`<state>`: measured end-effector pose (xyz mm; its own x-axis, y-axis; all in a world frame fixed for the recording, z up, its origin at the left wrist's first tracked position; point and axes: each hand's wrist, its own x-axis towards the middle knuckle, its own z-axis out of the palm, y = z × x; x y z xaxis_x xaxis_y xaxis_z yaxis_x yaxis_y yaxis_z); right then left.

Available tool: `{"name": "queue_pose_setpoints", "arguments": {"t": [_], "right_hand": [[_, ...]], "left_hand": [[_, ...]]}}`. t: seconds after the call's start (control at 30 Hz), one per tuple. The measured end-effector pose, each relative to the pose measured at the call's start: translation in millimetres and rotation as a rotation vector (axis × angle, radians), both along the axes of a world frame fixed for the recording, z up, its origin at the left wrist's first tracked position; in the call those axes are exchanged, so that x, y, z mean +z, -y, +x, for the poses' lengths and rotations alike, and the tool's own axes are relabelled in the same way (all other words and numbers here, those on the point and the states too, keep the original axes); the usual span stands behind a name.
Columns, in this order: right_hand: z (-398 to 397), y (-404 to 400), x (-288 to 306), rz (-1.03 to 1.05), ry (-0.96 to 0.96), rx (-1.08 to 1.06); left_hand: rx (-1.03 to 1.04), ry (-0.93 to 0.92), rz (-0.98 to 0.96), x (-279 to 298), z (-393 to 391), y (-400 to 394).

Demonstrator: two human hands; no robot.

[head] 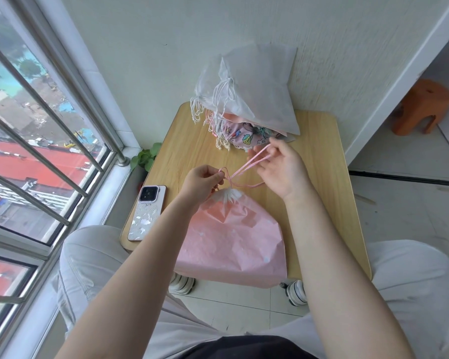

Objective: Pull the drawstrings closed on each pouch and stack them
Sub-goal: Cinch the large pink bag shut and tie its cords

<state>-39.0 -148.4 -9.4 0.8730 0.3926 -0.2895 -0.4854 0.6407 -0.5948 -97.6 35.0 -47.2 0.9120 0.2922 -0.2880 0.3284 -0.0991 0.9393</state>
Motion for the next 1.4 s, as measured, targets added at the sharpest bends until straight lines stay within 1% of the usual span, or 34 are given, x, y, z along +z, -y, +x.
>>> {"name": "queue_pose_setpoints", "arguments": {"t": [0.03,0.07,0.1,0.13,0.17,0.27,0.3,0.37,0.43,0.5,0.57,0.63,0.77,0.83,0.93,1.0,1.07,1.13,1.17,1.2,1.23,1.27,1.3,1.37,1.4], "right_hand": [[-0.2,0.2,2.2,0.060,-0.003,-0.003],[-0.5,-0.4,3.9,0.063,0.007,0.016],[-0.6,-0.8,5.1,0.000,0.033,0.056],[-1.0,-1.8,6.0,-0.126,0.081,0.100],[-1.2,-2.7,5.0,-0.309,0.150,0.125],[-3.8,-4.7,-0.3,-0.987,0.408,0.131],[-4.7,-6.0,-2.4,-1.170,0.490,0.136],[-6.8,-8.9,-6.2,-1.423,0.632,0.218],[-10.1,-12.0,-8.0,-1.578,0.697,0.356],[-12.6,-14.1,-7.5,-1.622,0.713,0.475],[-13.9,-14.5,-6.1,-1.589,0.714,0.512],[-12.6,-13.7,-6.0,-1.588,0.735,0.477],[-10.2,-12.4,-8.8,-1.652,0.778,0.379],[-10.4,-10.4,-9.9,-1.657,0.766,0.388],[-12.2,-5.8,-6.0,-1.605,0.709,0.493],[-13.4,-5.8,-4.4,-1.627,0.727,0.558],[-13.1,-8.3,-3.9,-1.698,0.780,0.555],[-12.5,-10.0,-2.5,-1.729,0.809,0.528],[-12.2,-10.2,-2.5,-1.728,0.811,0.522],[-12.0,-9.8,-2.3,-1.723,0.808,0.520],[-11.6,-9.2,-2.1,-1.719,0.803,0.521],[-11.7,-9.0,-1.9,-1.714,0.801,0.521],[-12.0,-9.1,-1.8,-1.709,0.800,0.519],[-12.5,-9.7,-1.7,-1.704,0.803,0.517],[-12.8,-9.8,-1.8,-1.706,0.803,0.518]], "left_hand": [[0.002,-0.007,0.002,-0.9,0.0,0.0],[0.002,-0.014,0.006,-0.9,0.1,0.4],[0.005,-0.018,0.010,-0.9,0.5,1.6],[0.019,-0.022,0.017,-0.5,0.8,2.0],[0.048,-0.027,0.028,-0.7,1.5,1.9],[0.217,-0.047,0.073,-3.5,3.9,-2.5],[0.268,-0.053,0.075,-4.4,4.3,-4.1],[0.299,-0.064,0.042,-4.4,4.7,-4.2],[0.259,-0.065,-0.010,-1.4,3.0,-2.3],[0.221,-0.062,-0.030,1.1,0.7,-0.9],[0.225,-0.066,0.019,-0.4,-0.3,-1.8],[0.274,-0.090,0.087,-4.0,-0.2,-3.2],[0.356,-0.136,0.162,-9.7,-0.5,-5.1],[0.327,-0.180,0.183,-8.8,0.1,-7.9],[0.193,-0.232,0.284,-5.6,1.4,-16.7],[0.158,-0.233,0.346,-3.4,3.1,-23.4],[0.143,-0.252,0.485,-0.6,4.9,-28.2],[0.158,-0.278,0.695,0.6,4.8,-32.7],[0.172,-0.242,0.768,-0.3,4.6,-35.0],[0.148,-0.163,0.783,-0.7,5.5,-35.1],[0.071,-0.064,0.747,0.5,7.0,-32.9],[-0.036,0.014,0.680,3.6,8.1,-28.4],[-0.146,0.045,0.616,8.4,9.4,-22.4],[-0.323,-0.016,0.568,16.4,12.3,-13.4],[-0.382,-0.057,0.591,18.8,13.3,-11.7]]}}
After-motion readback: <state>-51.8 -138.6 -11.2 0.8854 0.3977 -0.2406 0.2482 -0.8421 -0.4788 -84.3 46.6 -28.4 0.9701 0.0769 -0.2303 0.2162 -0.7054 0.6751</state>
